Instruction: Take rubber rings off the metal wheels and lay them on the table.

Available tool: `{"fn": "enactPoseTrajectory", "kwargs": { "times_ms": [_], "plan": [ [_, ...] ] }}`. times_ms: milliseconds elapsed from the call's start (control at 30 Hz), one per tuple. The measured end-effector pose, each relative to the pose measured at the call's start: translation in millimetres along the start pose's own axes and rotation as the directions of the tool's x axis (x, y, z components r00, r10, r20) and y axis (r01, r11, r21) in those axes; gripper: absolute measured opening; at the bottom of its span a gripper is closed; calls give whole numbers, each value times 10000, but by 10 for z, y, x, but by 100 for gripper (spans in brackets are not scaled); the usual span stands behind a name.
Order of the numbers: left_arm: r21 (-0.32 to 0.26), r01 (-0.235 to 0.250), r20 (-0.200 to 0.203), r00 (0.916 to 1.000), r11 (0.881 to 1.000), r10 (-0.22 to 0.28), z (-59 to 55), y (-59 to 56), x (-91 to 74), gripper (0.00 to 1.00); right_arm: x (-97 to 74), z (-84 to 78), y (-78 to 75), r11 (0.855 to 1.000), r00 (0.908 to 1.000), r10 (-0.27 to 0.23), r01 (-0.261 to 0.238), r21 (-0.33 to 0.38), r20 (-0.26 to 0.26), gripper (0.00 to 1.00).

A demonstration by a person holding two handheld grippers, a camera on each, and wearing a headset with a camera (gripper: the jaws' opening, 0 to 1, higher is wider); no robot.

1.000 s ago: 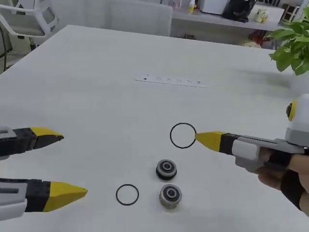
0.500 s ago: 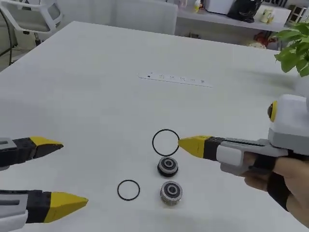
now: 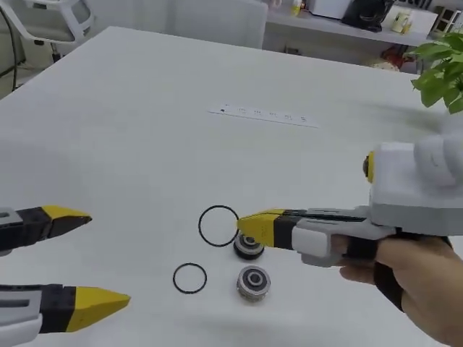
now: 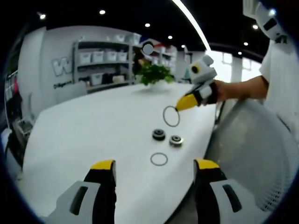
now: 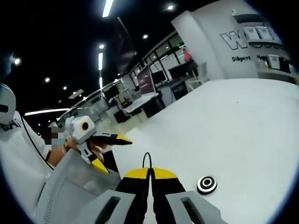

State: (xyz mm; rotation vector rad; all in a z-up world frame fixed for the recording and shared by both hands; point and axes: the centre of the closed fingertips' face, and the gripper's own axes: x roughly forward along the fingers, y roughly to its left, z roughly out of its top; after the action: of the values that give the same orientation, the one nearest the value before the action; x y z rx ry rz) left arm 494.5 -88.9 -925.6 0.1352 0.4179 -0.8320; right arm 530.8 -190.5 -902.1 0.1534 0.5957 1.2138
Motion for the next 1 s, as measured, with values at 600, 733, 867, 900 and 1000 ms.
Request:
{"fn": "enactPoseTrajectory", "kwargs": {
  "times_ms": [600,733,867,900,1000],
  "plan": [
    [126,183,-120,9998,9998,-182,-12,-48,26,69,405,-257,2,9996,9871,70,-112,-256,-1598,0],
    [64,212,-117,9997,9998,-211,-14,-55,34,68,445,-376,-31,9991,9786,59,-142,-387,-2059,0],
    [114,349,-244,9991,9993,-346,-35,-85,46,68,472,-580,-49,9972,9624,-11,-191,-716,-2718,0],
    [115,353,-275,9990,9993,-349,-39,-86,47,68,479,-628,-48,9969,9587,5,-227,-748,-2845,0],
    [119,341,-241,9991,9993,-338,-32,-83,45,68,488,-722,-45,9972,9507,37,-268,-704,-3102,0]
  ]
}}
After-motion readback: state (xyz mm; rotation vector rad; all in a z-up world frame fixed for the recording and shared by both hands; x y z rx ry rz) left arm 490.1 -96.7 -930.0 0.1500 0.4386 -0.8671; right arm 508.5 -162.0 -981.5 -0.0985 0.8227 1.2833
